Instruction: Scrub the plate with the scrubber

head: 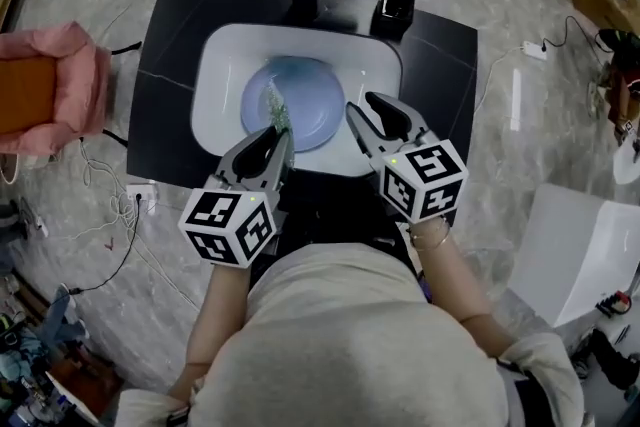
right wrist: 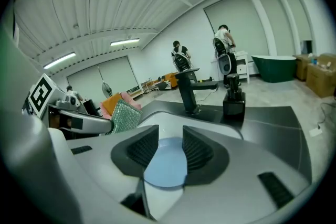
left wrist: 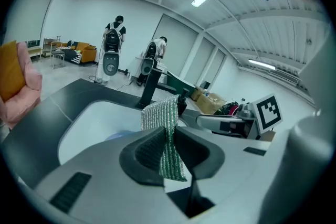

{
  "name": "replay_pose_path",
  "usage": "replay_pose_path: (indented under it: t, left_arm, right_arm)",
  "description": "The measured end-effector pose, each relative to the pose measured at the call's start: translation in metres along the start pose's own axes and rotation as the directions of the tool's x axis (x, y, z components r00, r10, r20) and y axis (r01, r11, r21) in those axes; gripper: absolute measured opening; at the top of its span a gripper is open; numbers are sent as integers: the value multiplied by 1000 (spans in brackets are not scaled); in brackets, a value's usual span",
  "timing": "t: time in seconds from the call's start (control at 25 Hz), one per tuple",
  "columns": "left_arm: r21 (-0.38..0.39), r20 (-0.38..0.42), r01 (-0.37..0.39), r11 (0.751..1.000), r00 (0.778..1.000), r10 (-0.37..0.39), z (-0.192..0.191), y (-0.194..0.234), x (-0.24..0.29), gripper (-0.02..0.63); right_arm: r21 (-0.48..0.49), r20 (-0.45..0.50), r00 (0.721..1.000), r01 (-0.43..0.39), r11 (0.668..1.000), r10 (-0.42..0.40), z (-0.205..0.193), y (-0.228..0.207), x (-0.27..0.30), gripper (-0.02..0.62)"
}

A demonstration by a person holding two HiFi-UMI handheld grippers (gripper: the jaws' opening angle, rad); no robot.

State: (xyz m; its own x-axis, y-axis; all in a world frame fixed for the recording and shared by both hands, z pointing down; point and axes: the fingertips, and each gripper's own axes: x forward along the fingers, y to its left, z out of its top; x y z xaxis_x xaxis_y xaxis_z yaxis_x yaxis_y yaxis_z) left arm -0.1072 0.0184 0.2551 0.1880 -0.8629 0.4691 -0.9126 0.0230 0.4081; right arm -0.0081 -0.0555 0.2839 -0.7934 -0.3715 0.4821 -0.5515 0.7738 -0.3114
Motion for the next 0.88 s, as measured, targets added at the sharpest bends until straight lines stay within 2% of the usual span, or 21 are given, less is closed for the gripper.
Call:
replay_pose_path:
  t: [0.2,0.36,0.52,0.64,0.88]
  left_arm:
    - [40,-50,31,999,998,-29,3,2,14,77]
    - [67,-95,53,996,994,-47,0,8,27,77]
    - [89,-135,97,991,987,-85,2,17,41,77]
    - [119,-165,141,983,979,-121,8,23,52,77]
    - [194,-218,222,956,960,-178,19,39,69,77]
  right_arm:
    - [79,-10,999,42,996,-41,-8,-12,-3,135]
    - [137,-47,991,130,982,-124,-19,-37,-7,132]
    - [190,-58,983,184,964,-176,-22,-47,-4,132]
    - [233,-65,976,218,948,-208,-24,-43,2,121]
    - [267,-124,965,256,929,-230,-34,-30,25,144]
